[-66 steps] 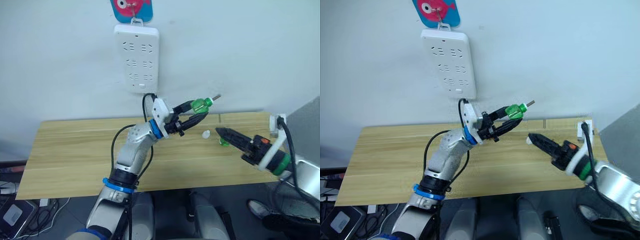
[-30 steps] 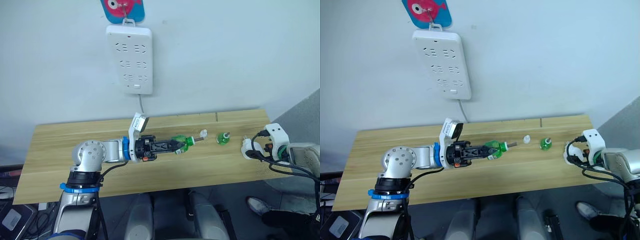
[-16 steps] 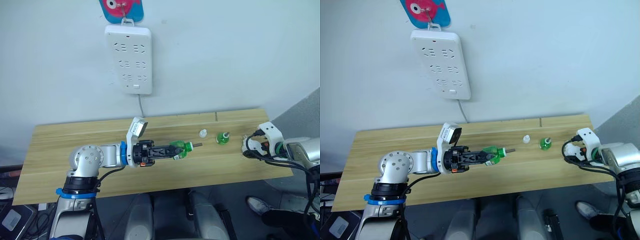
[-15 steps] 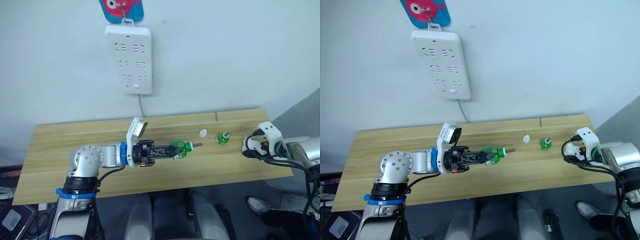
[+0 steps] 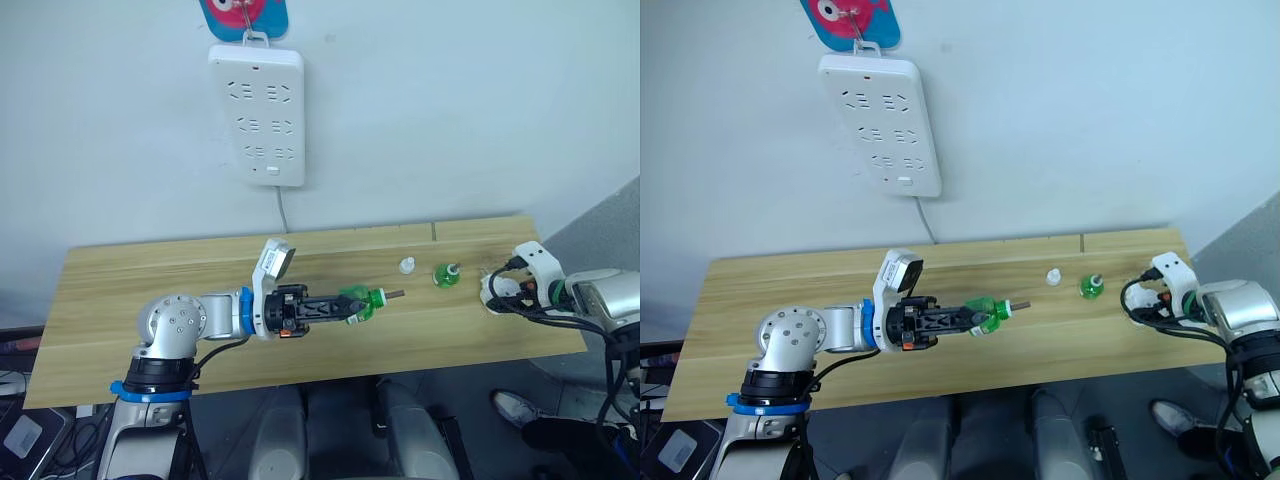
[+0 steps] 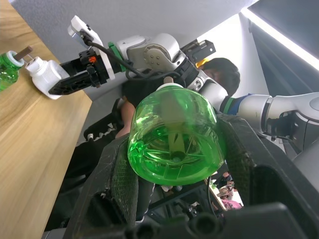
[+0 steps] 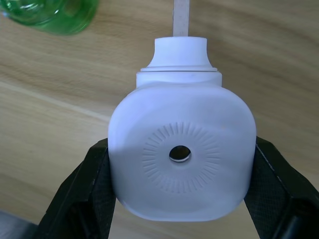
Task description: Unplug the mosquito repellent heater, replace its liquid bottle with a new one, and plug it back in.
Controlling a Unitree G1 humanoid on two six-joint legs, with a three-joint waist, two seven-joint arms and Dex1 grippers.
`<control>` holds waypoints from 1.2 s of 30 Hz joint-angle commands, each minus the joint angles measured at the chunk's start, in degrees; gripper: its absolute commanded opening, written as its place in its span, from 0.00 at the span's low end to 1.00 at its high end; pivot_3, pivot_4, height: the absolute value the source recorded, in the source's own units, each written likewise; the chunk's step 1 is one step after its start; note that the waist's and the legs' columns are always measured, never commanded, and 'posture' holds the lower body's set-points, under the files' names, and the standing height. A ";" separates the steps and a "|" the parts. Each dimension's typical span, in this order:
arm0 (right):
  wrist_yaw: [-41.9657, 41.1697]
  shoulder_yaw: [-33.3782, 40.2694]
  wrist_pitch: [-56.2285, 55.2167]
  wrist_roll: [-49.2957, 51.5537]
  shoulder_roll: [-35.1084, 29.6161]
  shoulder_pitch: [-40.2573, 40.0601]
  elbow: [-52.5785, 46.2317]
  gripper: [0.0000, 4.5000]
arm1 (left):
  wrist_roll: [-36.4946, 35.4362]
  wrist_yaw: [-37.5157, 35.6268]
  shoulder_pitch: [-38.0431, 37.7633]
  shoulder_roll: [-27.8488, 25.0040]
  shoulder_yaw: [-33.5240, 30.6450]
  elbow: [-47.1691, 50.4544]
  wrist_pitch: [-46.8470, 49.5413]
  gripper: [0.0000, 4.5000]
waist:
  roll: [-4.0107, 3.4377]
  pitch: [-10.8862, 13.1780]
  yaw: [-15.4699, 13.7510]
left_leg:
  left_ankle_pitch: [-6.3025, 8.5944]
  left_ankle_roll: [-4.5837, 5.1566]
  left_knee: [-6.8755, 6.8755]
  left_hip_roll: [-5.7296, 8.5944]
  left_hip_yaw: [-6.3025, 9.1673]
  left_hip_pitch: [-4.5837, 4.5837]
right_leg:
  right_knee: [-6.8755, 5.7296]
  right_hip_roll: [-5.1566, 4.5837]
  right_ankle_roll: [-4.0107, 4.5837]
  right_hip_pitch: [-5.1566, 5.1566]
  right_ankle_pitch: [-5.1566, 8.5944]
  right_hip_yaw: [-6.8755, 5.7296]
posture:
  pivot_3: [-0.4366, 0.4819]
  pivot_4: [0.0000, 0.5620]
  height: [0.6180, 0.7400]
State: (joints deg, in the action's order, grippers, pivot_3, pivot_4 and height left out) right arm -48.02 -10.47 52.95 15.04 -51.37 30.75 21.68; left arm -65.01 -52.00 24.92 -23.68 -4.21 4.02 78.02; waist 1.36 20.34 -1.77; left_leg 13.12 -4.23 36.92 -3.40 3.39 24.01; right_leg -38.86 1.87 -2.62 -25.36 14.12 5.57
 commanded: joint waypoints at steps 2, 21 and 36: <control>-4.10 9.46 9.36 6.40 -6.67 -4.32 -11.82 0.66 | -0.51 -2.53 -0.95 -1.18 0.67 1.90 -1.44 0.51 | -0.10 0.07 -0.12 | 0.01 -0.02 -0.01 0.00 0.00 0.03 | 0.00 -0.01 -0.03 -0.02 0.02 0.00 | 0.76 0.64 1.00; 18.14 34.35 22.65 97.96 -17.84 -13.97 -27.56 0.66 | -5.92 -3.41 7.07 6.81 -0.27 0.06 -3.94 0.51 | -0.07 0.15 0.28 | 0.05 -0.03 0.07 0.11 0.02 0.55 | 0.39 -0.07 -0.22 -0.19 -0.02 0.02 | 0.66 0.56 1.00; 22.17 31.44 18.42 97.96 -16.24 -8.27 -32.23 0.66 | -5.86 -1.77 8.80 11.36 2.08 -0.05 -7.04 0.51 | -0.08 0.14 0.29 | 0.03 -0.06 0.13 0.10 0.08 0.54 | 0.26 -0.06 -0.21 -0.23 -0.02 -0.03 | 0.65 0.55 1.00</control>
State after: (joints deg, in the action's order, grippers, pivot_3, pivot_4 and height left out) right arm -26.29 20.42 72.46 111.43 -67.63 21.65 -9.40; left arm -70.61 -53.09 33.95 -12.57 -2.56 2.53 71.75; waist 1.28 20.47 -1.47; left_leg 13.15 -4.29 37.05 -3.30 3.47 24.55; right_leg -38.60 1.80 -2.83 -25.59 14.10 5.54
